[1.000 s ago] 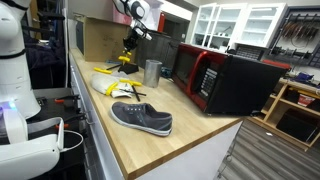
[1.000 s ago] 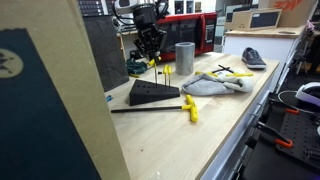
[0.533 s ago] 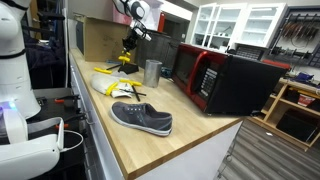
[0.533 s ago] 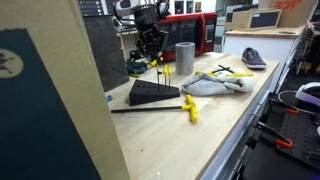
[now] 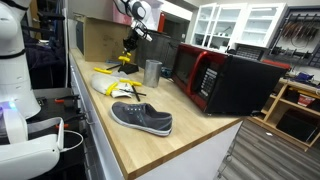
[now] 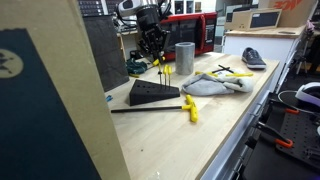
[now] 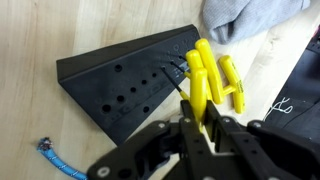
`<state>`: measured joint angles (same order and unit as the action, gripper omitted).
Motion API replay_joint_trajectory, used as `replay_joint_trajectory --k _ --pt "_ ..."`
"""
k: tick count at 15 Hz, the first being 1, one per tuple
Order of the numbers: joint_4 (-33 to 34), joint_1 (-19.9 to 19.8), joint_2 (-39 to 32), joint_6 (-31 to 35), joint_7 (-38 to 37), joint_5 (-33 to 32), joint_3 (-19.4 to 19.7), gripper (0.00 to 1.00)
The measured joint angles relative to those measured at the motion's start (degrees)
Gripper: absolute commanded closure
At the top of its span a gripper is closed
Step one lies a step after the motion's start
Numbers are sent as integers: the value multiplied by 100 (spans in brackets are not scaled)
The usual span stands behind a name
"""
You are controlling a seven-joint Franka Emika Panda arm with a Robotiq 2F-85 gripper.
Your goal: Put the thing into the cylinder then on the stand
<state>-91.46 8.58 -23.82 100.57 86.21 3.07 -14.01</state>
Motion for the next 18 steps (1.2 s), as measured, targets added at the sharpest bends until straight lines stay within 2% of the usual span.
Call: replay_joint_trajectory --k 18 --pt "-30 -4 0 -1 0 88 -19 96"
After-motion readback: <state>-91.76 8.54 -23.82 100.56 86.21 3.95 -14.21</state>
